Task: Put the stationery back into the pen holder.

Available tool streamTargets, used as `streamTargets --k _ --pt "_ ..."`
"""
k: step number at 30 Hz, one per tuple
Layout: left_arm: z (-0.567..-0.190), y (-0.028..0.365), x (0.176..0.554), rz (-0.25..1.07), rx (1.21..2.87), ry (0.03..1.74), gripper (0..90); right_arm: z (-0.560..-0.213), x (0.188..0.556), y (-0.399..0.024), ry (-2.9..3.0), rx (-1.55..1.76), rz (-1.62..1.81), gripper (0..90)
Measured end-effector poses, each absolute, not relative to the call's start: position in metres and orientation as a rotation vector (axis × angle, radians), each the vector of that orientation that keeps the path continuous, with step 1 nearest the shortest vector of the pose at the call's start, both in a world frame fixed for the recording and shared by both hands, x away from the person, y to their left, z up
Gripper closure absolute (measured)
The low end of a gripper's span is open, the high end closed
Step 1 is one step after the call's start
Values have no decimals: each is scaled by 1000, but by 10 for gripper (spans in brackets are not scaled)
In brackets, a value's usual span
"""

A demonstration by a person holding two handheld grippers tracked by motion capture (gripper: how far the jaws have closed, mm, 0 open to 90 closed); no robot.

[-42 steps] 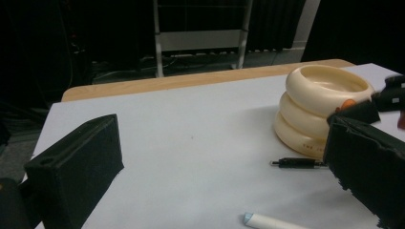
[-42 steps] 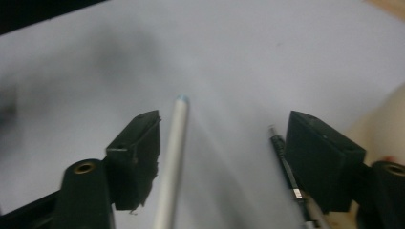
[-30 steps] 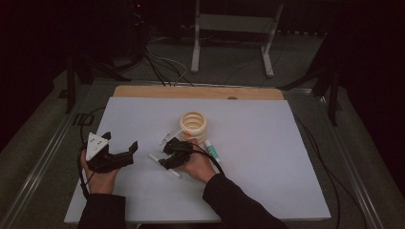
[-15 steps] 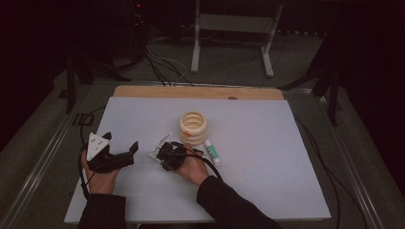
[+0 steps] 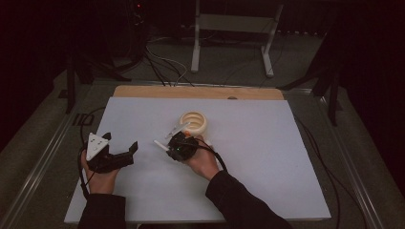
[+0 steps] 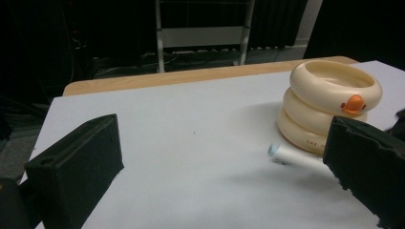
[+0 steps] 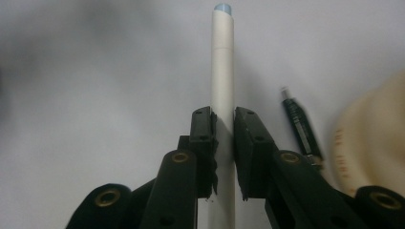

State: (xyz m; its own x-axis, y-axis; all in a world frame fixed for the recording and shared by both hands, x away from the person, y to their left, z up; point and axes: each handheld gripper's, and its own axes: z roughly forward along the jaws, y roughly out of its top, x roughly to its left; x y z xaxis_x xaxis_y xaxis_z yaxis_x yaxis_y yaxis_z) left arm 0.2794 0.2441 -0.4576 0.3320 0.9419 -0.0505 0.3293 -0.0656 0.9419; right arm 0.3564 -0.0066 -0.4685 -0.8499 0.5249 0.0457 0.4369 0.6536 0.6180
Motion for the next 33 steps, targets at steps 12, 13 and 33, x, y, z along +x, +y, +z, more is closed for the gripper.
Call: streamTargets --k 12,13,33 --pt "-460 246 281 762 1591 1187 1 -440 364 -27 2606 824 1152 798" --pt "-460 246 281 761 1589 1189 1 -438 365 -27 2600 817 1165 799" --pt "-463 245 282 751 1595 1192 1 -408 389 -42 2445 809 1345 798"
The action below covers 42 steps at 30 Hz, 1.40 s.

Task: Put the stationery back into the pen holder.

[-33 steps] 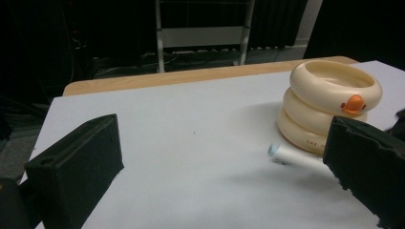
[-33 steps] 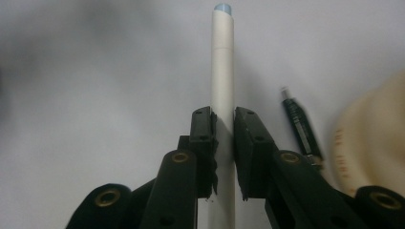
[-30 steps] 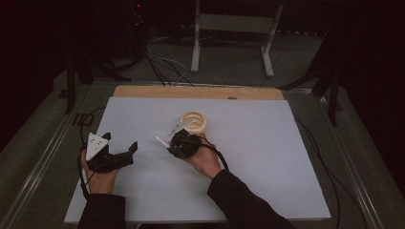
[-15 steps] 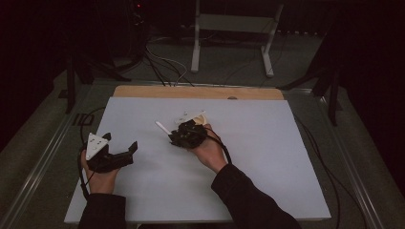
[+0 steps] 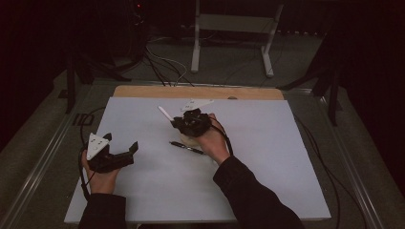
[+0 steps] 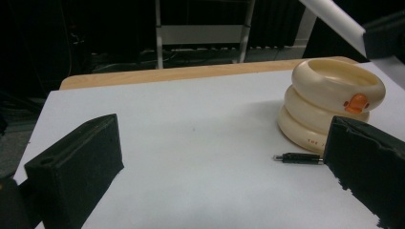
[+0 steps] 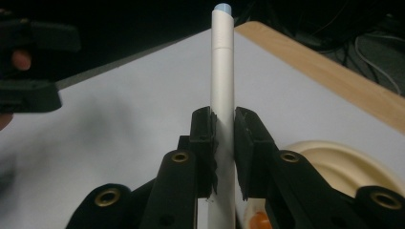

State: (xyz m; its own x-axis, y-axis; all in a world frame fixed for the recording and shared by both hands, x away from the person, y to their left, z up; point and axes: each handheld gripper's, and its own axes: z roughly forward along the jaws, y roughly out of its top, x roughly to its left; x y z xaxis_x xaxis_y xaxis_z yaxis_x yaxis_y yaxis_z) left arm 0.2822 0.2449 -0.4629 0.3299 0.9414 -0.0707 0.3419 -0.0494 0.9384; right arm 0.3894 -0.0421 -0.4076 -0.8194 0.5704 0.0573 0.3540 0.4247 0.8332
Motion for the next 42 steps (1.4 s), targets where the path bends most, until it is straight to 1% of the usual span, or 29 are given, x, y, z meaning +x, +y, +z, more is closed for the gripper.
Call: streamTargets --k 25,42 --pt "-465 244 281 746 1583 1202 1 -399 428 -61 2267 841 1456 797" --pt "-465 242 281 747 1585 1197 1 -420 445 -67 2241 894 1411 796"
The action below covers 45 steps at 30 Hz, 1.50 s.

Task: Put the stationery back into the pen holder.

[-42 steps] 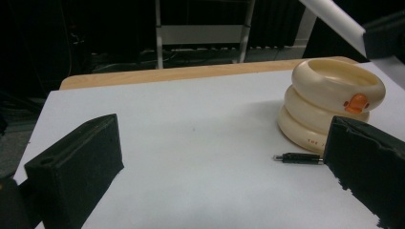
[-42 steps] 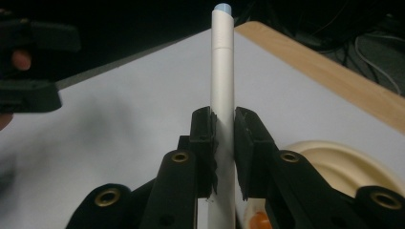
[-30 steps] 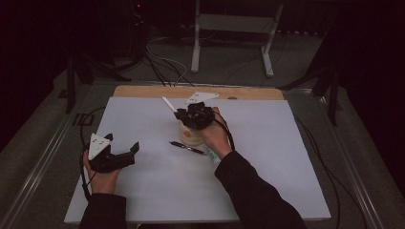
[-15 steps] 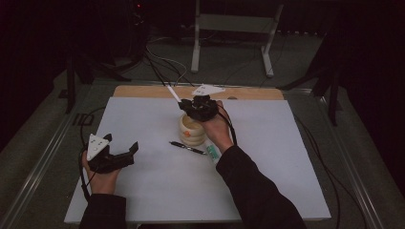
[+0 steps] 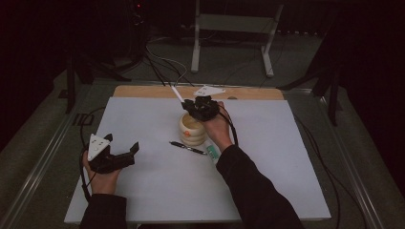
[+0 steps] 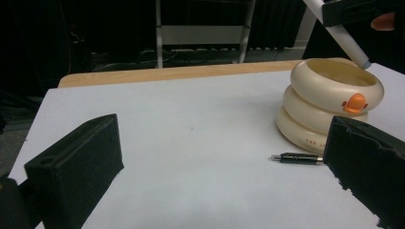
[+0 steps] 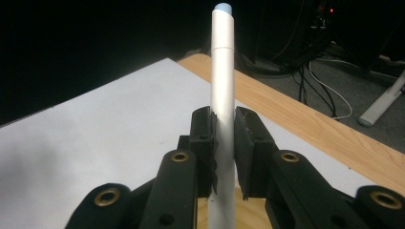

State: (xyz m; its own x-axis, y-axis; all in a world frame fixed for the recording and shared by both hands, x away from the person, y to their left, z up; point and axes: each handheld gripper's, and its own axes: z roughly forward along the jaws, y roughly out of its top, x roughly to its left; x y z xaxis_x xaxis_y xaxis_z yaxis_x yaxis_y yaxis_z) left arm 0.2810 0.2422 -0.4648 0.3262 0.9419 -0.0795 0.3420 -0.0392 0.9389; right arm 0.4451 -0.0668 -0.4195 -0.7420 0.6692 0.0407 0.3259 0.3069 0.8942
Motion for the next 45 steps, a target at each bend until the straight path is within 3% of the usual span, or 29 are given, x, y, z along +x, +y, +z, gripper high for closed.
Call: streamTargets --k 45 --pt "-465 241 280 754 1595 1200 1 -453 446 -70 2239 919 1385 792"
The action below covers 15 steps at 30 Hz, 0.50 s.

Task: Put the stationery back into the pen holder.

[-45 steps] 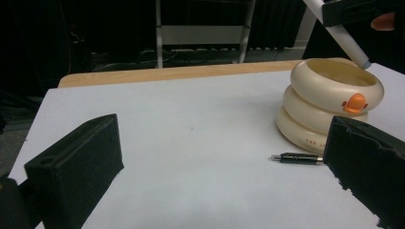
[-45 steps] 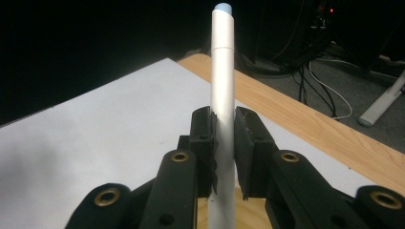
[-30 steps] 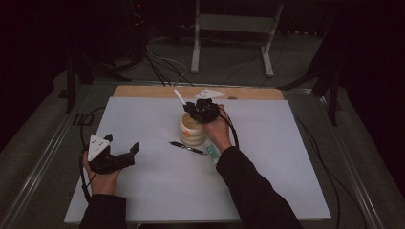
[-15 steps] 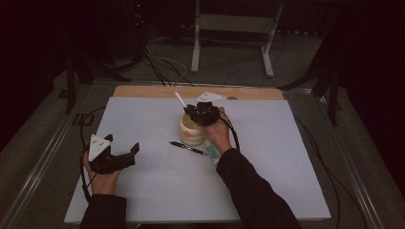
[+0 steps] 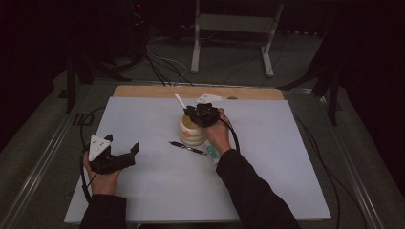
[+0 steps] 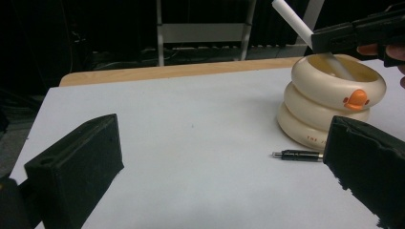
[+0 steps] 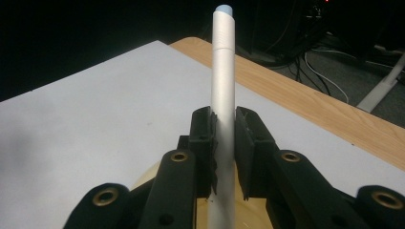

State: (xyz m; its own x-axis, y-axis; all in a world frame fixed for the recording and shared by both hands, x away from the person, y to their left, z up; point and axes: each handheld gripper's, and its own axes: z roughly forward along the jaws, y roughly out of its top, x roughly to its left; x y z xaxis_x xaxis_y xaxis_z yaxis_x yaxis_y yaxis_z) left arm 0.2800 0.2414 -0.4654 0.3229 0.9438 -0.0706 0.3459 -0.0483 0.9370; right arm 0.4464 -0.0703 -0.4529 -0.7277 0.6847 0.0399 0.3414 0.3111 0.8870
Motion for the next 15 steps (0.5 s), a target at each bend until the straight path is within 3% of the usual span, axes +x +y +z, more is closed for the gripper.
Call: streamTargets --k 6,8,11,15 --pt "-465 242 280 757 1589 1205 1 -457 446 -70 2254 927 1380 791" --pt "-465 243 279 756 1589 1205 1 -462 447 -71 2271 928 1397 606" --pt "-465 243 279 758 1589 1204 1 -463 445 -74 2263 961 1396 441" --pt "-465 243 279 757 1589 1204 1 -459 442 -75 2243 953 1388 337"
